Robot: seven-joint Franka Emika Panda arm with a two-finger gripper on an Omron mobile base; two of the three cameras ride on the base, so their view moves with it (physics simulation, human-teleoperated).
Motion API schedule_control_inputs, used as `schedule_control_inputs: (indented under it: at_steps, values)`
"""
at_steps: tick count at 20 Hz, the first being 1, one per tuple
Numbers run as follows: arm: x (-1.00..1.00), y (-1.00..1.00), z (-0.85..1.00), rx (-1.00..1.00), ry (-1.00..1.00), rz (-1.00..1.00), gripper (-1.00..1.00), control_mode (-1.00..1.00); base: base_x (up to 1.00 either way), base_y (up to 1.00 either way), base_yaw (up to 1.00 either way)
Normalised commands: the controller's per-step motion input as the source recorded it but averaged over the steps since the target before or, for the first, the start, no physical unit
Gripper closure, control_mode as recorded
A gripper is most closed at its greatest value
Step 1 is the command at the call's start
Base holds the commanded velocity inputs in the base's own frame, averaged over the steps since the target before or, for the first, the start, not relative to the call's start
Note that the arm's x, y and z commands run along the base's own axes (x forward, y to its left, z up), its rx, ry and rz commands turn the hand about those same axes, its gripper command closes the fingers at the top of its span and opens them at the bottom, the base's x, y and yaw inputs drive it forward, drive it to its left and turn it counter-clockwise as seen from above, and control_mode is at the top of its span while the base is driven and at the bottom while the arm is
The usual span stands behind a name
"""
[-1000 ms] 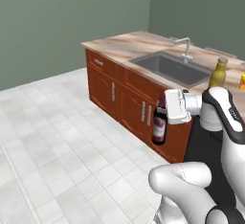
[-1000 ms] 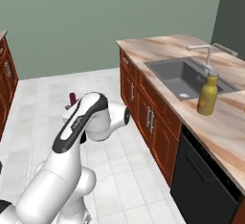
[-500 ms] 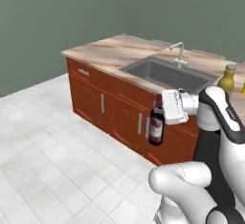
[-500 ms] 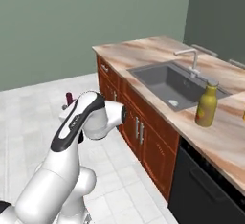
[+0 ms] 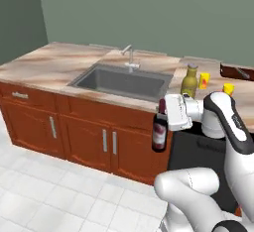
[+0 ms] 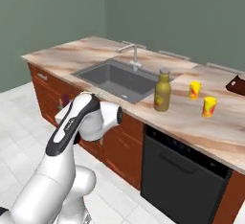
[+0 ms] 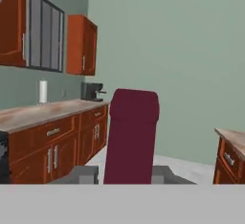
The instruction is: Place the drinks on the dining counter in a tight cluster.
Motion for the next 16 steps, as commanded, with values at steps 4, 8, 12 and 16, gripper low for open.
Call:
schedule_control_inputs:
  at_steps: [4, 8, 12, 16]
  values:
    - [0.0, 0.0, 0.0, 0.0, 0.0, 0.0, 1.0, 1.0, 0.32, 0.24, -0.72]
    - [0.0, 0.0, 0.0, 0.0, 0.0, 0.0, 1.0, 1.0, 0.37, 0.24, -0.67]
    - [0.0, 0.0, 0.0, 0.0, 0.0, 0.0, 1.0, 1.0, 0.44, 0.23, -0.58]
    - [0.0, 0.0, 0.0, 0.0, 0.0, 0.0, 1.0, 1.0, 0.66, 0.18, -0.29]
